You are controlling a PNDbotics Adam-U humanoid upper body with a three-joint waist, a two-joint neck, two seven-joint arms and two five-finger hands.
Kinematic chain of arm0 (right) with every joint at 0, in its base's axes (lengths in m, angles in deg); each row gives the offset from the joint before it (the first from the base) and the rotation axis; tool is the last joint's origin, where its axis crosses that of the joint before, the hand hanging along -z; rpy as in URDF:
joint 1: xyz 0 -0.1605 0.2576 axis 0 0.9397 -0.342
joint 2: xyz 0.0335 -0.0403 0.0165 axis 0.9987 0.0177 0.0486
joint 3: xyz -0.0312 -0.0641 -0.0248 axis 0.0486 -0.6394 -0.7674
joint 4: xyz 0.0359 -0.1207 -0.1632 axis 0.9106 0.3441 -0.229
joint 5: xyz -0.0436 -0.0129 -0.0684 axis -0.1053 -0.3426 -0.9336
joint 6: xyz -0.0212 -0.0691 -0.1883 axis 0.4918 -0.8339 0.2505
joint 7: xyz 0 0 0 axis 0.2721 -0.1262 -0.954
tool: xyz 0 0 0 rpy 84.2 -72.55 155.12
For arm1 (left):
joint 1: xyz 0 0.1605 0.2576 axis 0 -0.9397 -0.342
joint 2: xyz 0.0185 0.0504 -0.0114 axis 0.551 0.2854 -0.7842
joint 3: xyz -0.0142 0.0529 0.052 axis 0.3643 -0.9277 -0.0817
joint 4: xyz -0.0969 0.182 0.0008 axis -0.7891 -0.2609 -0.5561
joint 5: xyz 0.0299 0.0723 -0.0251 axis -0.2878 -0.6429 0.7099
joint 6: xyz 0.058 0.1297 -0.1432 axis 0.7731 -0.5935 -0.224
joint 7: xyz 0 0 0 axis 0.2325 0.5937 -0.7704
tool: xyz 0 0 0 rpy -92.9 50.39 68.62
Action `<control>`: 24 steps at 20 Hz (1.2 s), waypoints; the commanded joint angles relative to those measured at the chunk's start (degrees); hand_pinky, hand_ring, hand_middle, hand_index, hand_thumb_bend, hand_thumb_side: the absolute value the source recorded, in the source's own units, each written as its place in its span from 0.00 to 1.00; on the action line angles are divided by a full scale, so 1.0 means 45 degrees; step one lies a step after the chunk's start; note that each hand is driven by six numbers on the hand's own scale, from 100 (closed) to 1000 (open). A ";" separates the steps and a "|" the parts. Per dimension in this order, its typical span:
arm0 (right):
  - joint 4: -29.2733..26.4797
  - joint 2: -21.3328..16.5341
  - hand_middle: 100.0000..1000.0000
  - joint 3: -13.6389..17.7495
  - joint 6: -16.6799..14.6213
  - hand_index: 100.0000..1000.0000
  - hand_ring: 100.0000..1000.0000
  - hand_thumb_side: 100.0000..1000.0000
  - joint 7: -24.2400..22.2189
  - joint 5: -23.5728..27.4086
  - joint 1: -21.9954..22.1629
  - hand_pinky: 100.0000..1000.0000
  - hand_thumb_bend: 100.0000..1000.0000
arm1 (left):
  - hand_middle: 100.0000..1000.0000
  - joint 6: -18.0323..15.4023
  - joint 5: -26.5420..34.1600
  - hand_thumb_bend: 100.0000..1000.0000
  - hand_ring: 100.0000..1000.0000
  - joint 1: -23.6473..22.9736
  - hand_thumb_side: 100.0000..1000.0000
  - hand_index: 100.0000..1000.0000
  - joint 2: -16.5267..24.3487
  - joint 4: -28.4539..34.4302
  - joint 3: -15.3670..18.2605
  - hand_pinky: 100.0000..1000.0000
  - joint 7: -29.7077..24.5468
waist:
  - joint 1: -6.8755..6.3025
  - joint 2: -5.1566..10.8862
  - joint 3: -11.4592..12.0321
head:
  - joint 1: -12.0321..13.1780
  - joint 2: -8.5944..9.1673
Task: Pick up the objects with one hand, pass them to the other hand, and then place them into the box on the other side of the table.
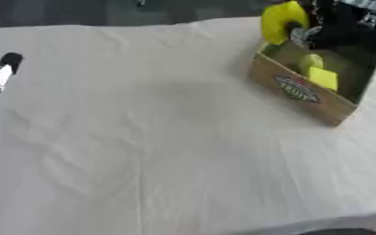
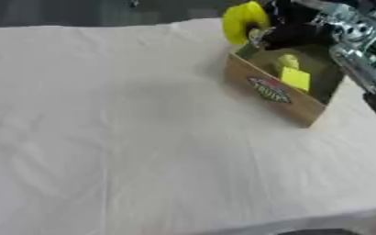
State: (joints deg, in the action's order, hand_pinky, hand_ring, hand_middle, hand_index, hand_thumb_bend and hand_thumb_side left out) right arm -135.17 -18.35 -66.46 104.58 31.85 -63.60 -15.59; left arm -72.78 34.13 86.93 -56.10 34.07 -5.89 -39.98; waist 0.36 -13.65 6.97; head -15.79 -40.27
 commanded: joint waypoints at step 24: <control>0.5213 -0.0513 0.86 0.0434 -0.1699 0.98 0.90 0.14 0.0807 -0.3703 0.0208 0.94 0.00 | 0.50 0.0378 0.0921 0.60 0.53 -0.0660 0.21 0.74 0.0319 0.0565 0.1122 0.48 0.1553 | -0.0162 -0.0043 0.0253 | -0.0587 0.0801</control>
State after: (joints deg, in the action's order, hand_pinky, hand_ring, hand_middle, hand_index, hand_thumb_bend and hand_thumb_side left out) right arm -112.01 -18.48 -65.03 97.66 36.15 -78.60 -14.15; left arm -71.06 37.99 83.60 -55.89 35.63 -1.63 -33.38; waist -0.36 -14.56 8.13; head -18.33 -37.12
